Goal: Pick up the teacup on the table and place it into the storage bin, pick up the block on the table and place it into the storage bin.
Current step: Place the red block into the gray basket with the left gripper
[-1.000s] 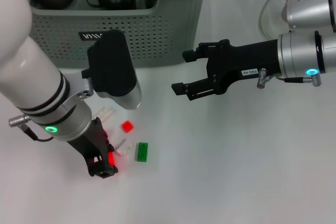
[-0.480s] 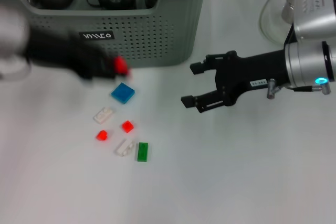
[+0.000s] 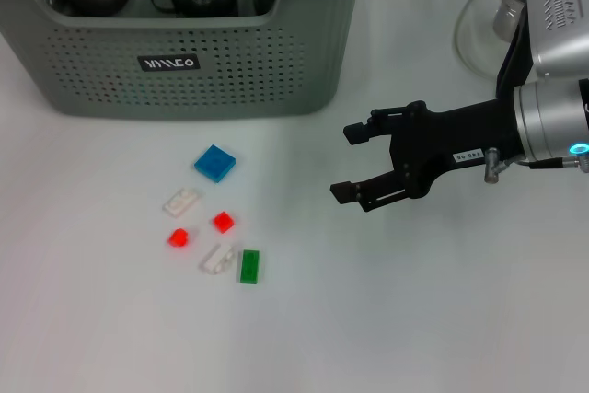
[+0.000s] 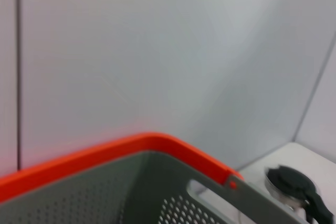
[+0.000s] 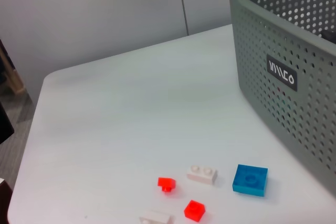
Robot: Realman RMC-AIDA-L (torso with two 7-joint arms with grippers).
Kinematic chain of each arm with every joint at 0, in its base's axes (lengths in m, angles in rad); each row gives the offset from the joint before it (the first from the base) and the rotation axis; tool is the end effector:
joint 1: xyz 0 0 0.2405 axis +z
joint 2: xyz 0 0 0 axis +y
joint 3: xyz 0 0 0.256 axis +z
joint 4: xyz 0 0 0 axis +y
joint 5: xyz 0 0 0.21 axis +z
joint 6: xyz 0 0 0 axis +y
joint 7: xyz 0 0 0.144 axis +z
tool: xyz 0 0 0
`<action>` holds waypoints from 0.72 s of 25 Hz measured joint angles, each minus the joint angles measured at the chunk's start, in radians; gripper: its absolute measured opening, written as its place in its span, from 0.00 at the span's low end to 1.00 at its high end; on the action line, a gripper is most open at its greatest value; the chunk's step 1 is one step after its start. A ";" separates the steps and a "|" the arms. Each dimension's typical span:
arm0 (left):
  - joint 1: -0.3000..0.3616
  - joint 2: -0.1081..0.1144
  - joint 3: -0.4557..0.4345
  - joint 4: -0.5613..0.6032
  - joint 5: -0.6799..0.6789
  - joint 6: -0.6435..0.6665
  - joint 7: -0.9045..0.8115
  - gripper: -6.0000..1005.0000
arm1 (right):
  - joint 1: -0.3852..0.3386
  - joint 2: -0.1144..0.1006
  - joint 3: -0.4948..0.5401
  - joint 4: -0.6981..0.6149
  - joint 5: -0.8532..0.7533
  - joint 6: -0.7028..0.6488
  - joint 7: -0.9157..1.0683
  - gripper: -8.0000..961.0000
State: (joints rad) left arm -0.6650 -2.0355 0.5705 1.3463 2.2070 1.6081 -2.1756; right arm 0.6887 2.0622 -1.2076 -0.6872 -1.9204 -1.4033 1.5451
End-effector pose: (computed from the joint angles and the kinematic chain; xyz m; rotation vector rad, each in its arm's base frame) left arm -0.1820 0.3904 0.1479 -2.3834 -0.8219 -0.5055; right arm 0.1913 0.3531 -0.0554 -3.0671 0.3853 0.3514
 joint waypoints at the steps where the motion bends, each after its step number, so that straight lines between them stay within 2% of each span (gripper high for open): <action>1: -0.006 0.002 0.006 -0.014 0.000 -0.017 0.001 0.42 | 0.000 0.000 0.000 0.000 0.000 0.000 0.001 0.96; 8: -0.013 0.000 0.076 -0.074 0.040 -0.169 0.003 0.43 | -0.003 0.012 0.000 0.002 -0.016 0.010 0.003 0.96; 12: 0.000 0.017 0.069 -0.052 0.046 -0.175 0.009 0.44 | -0.005 0.012 0.003 0.003 -0.017 0.011 0.003 0.96; 15: 0.035 0.033 0.065 0.019 0.006 -0.112 0.023 0.66 | -0.006 0.011 0.011 0.008 -0.017 0.011 0.003 0.96; 18: 0.080 0.037 0.061 0.098 -0.100 0.024 0.065 0.77 | -0.006 0.010 0.016 0.013 -0.017 0.018 0.002 0.96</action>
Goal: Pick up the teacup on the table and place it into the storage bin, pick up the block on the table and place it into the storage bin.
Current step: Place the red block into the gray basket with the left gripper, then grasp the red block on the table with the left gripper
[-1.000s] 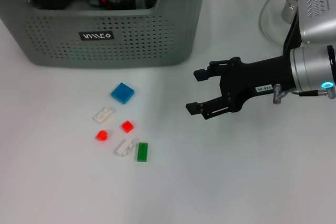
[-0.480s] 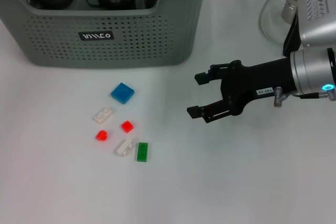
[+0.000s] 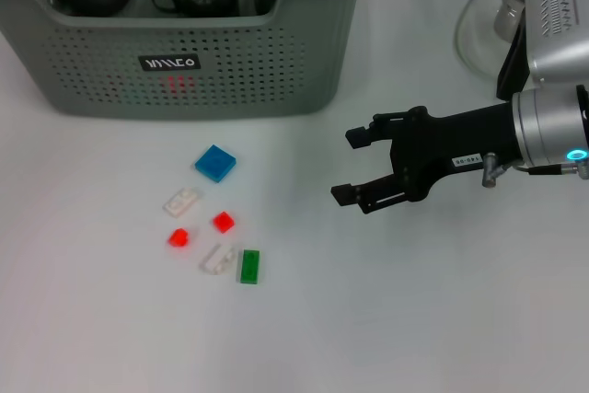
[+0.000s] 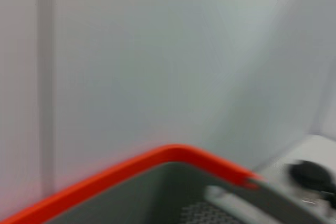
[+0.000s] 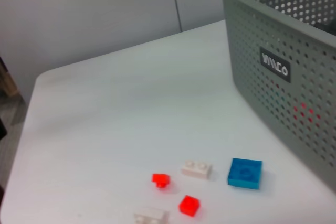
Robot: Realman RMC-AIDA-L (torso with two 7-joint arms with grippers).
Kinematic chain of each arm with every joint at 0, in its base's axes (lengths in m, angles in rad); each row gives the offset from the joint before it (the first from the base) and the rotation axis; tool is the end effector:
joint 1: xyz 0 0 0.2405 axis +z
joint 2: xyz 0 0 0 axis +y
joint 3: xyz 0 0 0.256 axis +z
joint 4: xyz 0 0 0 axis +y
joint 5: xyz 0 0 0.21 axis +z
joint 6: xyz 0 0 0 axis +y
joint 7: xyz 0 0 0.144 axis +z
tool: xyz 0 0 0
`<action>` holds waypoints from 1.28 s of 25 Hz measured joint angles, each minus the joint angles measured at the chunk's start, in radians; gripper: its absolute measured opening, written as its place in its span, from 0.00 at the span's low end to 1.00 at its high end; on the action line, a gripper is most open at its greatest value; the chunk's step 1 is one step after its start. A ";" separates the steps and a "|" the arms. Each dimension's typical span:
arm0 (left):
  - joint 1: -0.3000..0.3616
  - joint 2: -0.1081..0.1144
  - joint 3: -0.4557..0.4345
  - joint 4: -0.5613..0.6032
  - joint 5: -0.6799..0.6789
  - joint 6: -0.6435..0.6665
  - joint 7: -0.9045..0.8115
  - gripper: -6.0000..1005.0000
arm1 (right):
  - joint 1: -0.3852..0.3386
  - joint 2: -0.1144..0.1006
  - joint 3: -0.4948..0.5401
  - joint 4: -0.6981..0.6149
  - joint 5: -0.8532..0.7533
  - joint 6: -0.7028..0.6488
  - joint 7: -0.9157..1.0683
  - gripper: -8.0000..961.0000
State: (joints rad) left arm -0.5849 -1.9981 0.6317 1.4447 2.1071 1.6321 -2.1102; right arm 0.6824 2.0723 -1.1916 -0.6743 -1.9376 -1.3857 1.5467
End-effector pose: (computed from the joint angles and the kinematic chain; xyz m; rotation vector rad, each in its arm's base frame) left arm -0.1795 0.3733 0.1671 -2.4078 -0.6344 -0.4635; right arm 0.1965 0.3520 -0.0592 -3.0501 0.4235 0.3443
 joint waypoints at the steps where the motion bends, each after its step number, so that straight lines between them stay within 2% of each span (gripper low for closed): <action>1: 0.013 -0.001 0.000 0.016 -0.044 0.053 0.012 0.81 | 0.000 0.000 0.000 0.000 0.000 0.007 -0.001 0.96; 3: 0.030 -0.005 -0.001 0.026 -0.118 0.156 0.027 0.88 | -0.004 0.001 0.001 0.001 0.000 0.027 -0.006 0.96; 5: 0.040 -0.013 -0.001 0.022 -0.175 0.251 0.047 0.90 | -0.008 0.001 0.002 0.004 0.000 0.043 -0.009 0.96; 7: 0.056 -0.030 0.010 0.011 -0.220 0.366 0.098 0.93 | -0.006 0.001 0.002 0.009 0.000 0.047 -0.010 0.96; 9: 0.085 -0.041 0.046 0.011 -0.227 0.408 0.144 0.95 | -0.003 0.000 0.003 0.013 0.000 0.047 -0.010 0.96; 13: 0.155 -0.064 0.156 0.000 -0.153 0.399 0.256 0.95 | -0.001 -0.002 0.003 0.014 0.000 0.047 -0.012 0.96; 19: 0.157 -0.109 0.187 -0.050 0.053 0.376 0.369 0.95 | 0.007 -0.002 0.003 0.015 0.000 0.049 -0.006 0.96; 25: 0.165 -0.115 0.239 -0.067 0.146 0.366 0.416 0.95 | 0.015 0.010 0.003 0.015 0.006 0.069 0.017 0.96; 28: 0.169 -0.126 0.291 -0.074 0.236 0.323 0.448 0.95 | 0.023 0.025 0.003 0.023 0.012 0.079 0.019 0.96; 32: 0.163 -0.144 0.368 -0.117 0.334 0.223 0.491 0.95 | 0.065 0.029 -0.003 0.078 0.020 0.076 0.021 0.96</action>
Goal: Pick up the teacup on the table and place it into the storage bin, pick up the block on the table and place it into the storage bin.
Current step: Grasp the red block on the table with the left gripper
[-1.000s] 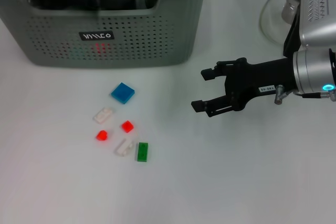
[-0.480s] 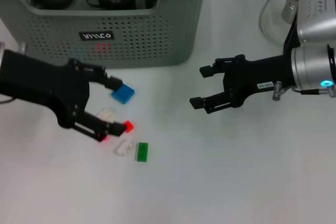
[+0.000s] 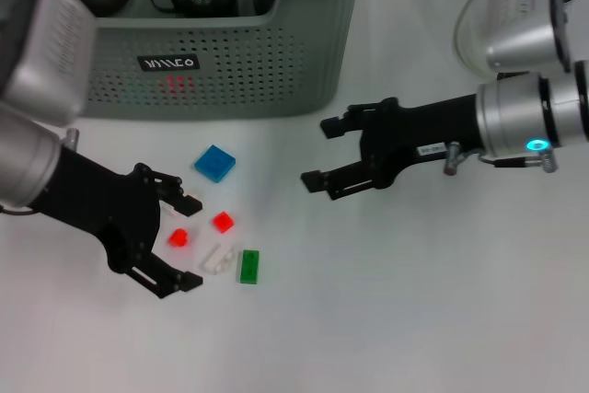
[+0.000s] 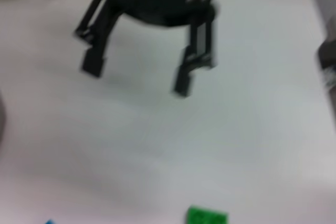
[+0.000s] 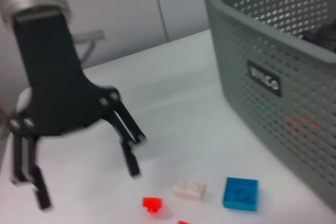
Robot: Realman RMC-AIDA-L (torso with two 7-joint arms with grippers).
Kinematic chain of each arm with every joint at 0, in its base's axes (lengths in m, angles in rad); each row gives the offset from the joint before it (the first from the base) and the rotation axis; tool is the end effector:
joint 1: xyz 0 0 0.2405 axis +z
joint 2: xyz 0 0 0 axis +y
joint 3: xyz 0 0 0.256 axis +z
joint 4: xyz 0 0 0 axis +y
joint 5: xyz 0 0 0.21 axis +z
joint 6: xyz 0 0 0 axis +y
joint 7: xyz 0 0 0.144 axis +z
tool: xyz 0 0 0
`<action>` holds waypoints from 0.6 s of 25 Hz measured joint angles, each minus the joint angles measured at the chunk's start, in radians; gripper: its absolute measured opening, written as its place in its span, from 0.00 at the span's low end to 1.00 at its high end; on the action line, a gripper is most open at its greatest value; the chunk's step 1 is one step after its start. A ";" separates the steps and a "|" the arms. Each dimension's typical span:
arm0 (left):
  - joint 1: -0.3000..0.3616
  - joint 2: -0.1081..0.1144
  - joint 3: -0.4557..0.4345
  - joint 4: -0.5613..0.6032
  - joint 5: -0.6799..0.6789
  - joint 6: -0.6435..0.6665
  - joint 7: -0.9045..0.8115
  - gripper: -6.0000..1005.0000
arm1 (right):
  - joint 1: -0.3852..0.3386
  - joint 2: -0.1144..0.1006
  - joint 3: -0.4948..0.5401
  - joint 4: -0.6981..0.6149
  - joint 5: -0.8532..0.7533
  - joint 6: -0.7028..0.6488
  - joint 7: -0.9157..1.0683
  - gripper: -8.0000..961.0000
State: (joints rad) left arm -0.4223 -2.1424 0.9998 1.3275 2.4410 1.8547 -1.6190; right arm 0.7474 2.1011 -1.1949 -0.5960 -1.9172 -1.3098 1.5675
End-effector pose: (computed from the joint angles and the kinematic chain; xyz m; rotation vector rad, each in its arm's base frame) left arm -0.2388 0.2885 0.0246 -3.0908 -0.3168 0.2084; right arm 0.1809 0.3595 -0.0793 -3.0328 0.4817 0.3685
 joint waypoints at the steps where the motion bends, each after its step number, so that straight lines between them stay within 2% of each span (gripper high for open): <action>1: 0.000 -0.002 0.009 -0.006 0.013 -0.019 0.004 0.95 | 0.012 0.000 -0.002 0.017 0.001 -0.004 0.000 0.96; 7: -0.008 -0.006 0.072 -0.056 0.084 -0.134 0.017 0.95 | 0.050 0.002 -0.007 0.055 0.004 0.001 -0.007 0.96; 15: -0.050 -0.005 0.076 -0.096 0.134 -0.146 0.023 0.95 | 0.067 0.001 -0.008 0.075 0.005 0.017 -0.007 0.96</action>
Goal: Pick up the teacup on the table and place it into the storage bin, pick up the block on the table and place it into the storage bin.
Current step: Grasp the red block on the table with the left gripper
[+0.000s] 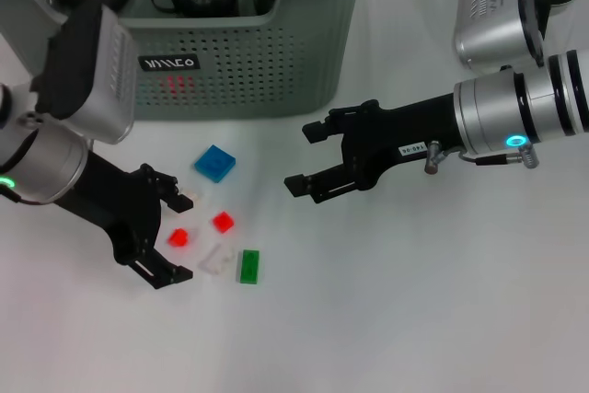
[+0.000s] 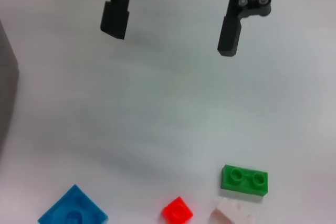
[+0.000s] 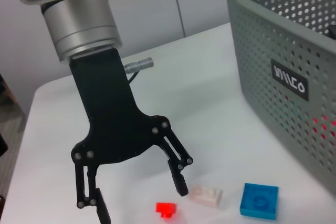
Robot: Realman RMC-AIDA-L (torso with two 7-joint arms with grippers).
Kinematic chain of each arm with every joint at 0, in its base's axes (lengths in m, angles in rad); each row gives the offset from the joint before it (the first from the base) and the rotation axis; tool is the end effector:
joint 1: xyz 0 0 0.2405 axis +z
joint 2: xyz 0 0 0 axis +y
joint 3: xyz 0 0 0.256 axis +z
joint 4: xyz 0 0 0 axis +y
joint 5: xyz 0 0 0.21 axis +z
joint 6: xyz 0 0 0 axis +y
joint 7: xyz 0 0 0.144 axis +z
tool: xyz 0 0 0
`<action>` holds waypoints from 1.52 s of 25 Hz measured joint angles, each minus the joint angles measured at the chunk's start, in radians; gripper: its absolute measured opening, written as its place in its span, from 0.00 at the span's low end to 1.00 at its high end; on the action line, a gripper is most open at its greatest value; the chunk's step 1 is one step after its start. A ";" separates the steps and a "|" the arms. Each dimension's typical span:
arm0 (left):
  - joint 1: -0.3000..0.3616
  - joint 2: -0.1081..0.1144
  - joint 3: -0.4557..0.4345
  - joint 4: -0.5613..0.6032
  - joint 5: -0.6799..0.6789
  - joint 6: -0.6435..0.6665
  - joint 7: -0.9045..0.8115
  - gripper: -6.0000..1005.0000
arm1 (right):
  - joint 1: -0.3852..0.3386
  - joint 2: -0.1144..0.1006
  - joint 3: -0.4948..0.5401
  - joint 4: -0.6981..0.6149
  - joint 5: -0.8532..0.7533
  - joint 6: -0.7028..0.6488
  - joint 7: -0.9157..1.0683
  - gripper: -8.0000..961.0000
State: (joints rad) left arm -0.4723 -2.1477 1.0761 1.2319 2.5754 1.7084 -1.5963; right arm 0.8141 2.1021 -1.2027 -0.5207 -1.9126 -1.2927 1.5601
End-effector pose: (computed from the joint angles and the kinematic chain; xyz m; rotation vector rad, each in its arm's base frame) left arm -0.2501 0.3063 0.0035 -3.0526 -0.2491 0.4358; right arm 0.1704 0.3629 -0.0895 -3.0677 0.4730 0.3480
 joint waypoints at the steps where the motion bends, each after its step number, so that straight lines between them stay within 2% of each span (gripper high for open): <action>1: -0.010 -0.001 0.003 0.000 0.014 0.005 0.000 0.95 | 0.001 0.000 0.000 0.001 0.000 0.004 0.001 0.96; 8: -0.036 -0.002 0.031 0.005 0.036 0.027 0.001 0.94 | 0.004 0.001 0.004 0.005 0.000 0.023 0.007 0.96; 19: -0.036 -0.013 0.172 0.048 0.090 -0.027 0.023 0.94 | 0.011 0.001 0.000 0.018 0.026 0.031 0.019 0.96; 38: -0.039 -0.018 0.291 0.091 0.148 -0.049 0.043 0.93 | 0.012 0.003 0.006 0.018 0.051 0.041 0.023 0.96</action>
State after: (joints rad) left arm -0.5114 -2.1660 1.3669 1.3226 2.7237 1.6594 -1.5530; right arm 0.8256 2.1046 -1.1963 -0.5028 -1.8616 -1.2520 1.5831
